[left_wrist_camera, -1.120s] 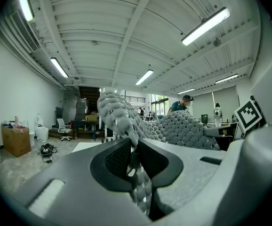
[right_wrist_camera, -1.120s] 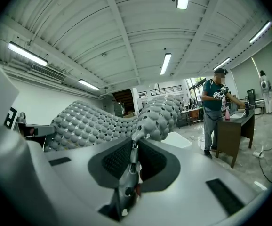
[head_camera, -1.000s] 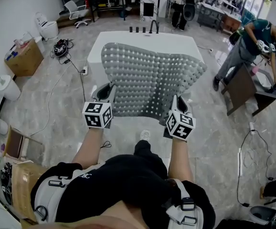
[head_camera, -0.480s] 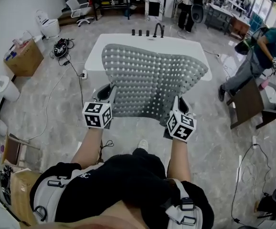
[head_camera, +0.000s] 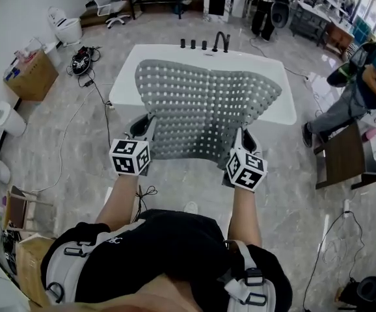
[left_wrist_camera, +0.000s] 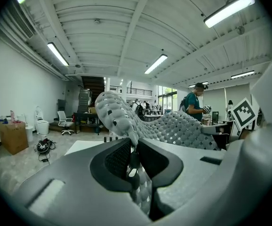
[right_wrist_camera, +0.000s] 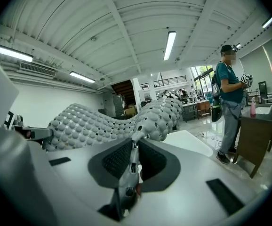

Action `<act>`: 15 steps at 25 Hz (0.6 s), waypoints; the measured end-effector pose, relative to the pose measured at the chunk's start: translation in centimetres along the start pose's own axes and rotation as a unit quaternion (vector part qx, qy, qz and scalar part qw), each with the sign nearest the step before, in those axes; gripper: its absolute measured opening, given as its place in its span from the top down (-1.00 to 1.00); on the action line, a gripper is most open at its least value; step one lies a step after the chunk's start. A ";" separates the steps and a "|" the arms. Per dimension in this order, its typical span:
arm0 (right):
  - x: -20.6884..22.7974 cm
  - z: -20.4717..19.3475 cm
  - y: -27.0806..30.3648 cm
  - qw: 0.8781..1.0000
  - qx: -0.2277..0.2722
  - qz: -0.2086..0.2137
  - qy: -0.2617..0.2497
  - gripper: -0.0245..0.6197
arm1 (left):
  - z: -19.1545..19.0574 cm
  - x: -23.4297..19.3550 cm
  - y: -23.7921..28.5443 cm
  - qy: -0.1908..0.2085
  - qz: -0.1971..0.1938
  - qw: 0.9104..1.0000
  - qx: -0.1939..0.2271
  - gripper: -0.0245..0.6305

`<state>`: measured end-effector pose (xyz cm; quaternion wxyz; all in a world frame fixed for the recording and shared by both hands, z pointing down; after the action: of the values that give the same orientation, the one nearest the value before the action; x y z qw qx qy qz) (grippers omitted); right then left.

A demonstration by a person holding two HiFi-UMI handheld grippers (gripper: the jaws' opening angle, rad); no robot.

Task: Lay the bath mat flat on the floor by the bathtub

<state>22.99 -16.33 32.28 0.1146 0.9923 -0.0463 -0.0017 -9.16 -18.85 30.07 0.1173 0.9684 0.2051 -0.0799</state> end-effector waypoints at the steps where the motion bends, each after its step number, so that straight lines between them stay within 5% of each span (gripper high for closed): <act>1: 0.2 0.2 1.1 1.000 -0.001 0.002 -0.002 0.78 | 0.0 -0.3 0.8 -0.003 0.002 1.000 -0.002 0.78; 15: -0.8 -2.5 10.0 0.997 -0.074 0.017 0.011 0.78 | -2.3 -6.1 7.8 -0.021 0.018 0.996 -0.082 0.78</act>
<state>21.30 -25.36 37.01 0.1885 0.9801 -0.0616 0.0073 -11.20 -27.53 35.05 0.2021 0.9571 0.1910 -0.0815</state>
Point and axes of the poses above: the fingertips, and each gripper's own axes: y forward along the fingers, x to its right, z out of its top, the point moved 5 cm from there along -y, backward along the fingers, and after that the axes turned 10 degrees about -y, right-handed, at the moved point
